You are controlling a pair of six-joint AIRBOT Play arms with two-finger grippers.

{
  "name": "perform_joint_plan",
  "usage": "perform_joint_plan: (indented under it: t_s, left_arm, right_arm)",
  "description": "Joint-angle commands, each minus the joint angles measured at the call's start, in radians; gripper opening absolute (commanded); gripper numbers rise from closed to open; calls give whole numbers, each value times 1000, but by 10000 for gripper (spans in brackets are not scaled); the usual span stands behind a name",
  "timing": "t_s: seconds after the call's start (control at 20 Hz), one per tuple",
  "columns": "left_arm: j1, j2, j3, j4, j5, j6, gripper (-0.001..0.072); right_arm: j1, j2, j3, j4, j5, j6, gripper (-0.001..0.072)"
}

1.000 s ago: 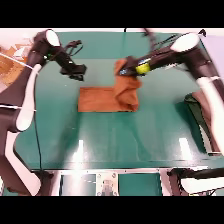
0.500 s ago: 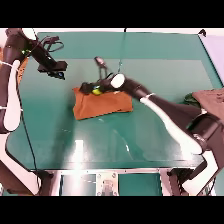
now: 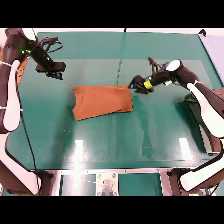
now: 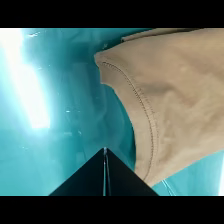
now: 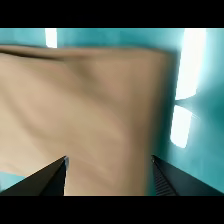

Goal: Fold the shirts.

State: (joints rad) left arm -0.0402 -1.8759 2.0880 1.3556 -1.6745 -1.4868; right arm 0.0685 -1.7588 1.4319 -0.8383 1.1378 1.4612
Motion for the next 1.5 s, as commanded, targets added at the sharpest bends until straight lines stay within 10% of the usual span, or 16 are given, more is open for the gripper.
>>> perform_joint_plan:
  t_s: [0.0,0.2,0.25,0.3,0.35,1.15,1.45]
  left_arm:
    - [1,0,-3,7,14,-6,21]
    - [1,0,-64,7,13,-5,21]
    - [1,0,-70,7,15,-5,21]
    - [1,0,-70,7,15,-5,21]
    - [1,0,-69,7,13,-5,21]
    - [0,0,-69,6,-10,-4,22]
    - [0,0,-69,5,-10,-4,22]
  right_arm:
    - [-21,-31,-121,72,-5,-42,598]
    - [81,-100,-126,262,-65,-117,558]
    - [97,-100,-116,317,-72,-143,412]
    - [104,-100,-88,353,-71,-161,106]
    - [105,-97,-45,359,-65,-160,14]
    - [-877,425,292,29,218,210,13]
    - [-1177,491,290,-223,523,322,12]
